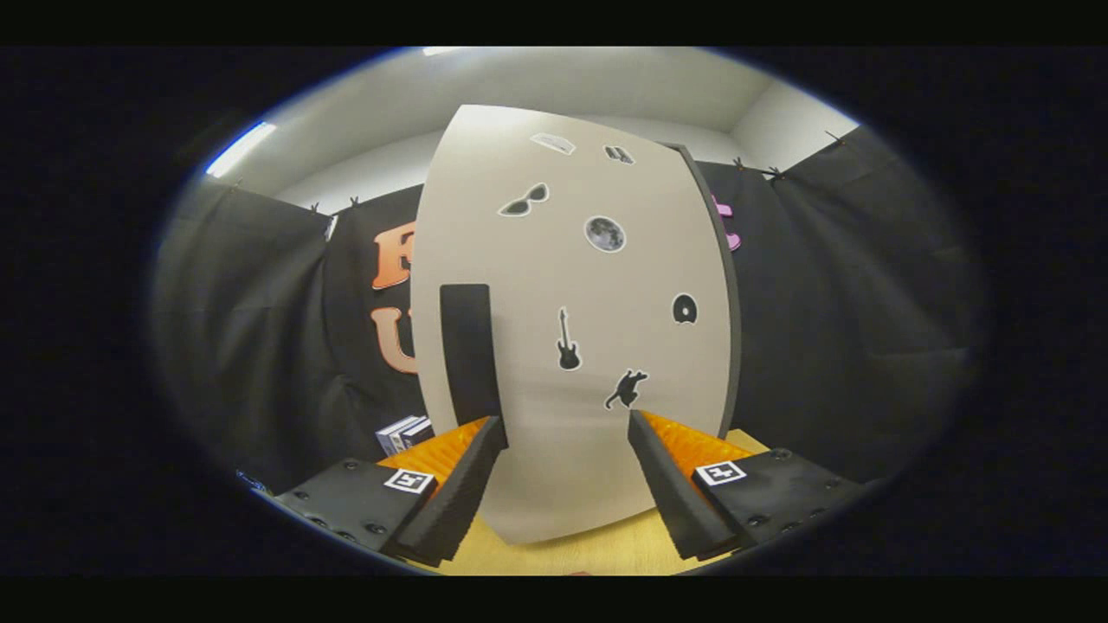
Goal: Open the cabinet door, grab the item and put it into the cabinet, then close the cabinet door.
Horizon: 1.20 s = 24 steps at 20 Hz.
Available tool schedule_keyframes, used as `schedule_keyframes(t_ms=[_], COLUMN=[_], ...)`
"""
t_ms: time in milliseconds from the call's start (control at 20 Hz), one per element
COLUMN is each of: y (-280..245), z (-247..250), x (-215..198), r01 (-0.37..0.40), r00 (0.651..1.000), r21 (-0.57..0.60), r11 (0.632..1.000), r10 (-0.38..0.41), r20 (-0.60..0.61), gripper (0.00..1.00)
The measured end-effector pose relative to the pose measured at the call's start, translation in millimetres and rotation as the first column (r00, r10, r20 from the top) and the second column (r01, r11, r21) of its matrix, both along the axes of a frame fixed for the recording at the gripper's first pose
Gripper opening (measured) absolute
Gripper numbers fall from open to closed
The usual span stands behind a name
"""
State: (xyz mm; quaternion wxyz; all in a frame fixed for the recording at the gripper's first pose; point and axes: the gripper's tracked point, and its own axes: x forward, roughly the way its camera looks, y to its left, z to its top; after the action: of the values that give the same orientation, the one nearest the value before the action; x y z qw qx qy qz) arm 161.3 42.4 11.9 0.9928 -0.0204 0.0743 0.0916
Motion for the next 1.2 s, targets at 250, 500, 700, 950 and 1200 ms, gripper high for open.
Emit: schedule_keyframes(t_ms=[250,500,700,950,1200], y=[19,44,51,57,60], z=[-3,-13,-20,-26,-29], x=[10,39,57,76,89], r01=[-0.040,-0.053,-0.041,-0.013,0.015], r00=[0.999,0.999,0.999,1.000,1.000], r21=[-0.009,-0.030,-0.033,-0.061,-0.077], r11=[0.999,0.998,0.999,0.998,0.997], r10=[0.040,0.053,0.040,0.012,-0.016], r20=[-0.013,-0.011,-0.015,-0.017,-0.012], gripper=[0.94,0.92,0.92,0.92,0.92])
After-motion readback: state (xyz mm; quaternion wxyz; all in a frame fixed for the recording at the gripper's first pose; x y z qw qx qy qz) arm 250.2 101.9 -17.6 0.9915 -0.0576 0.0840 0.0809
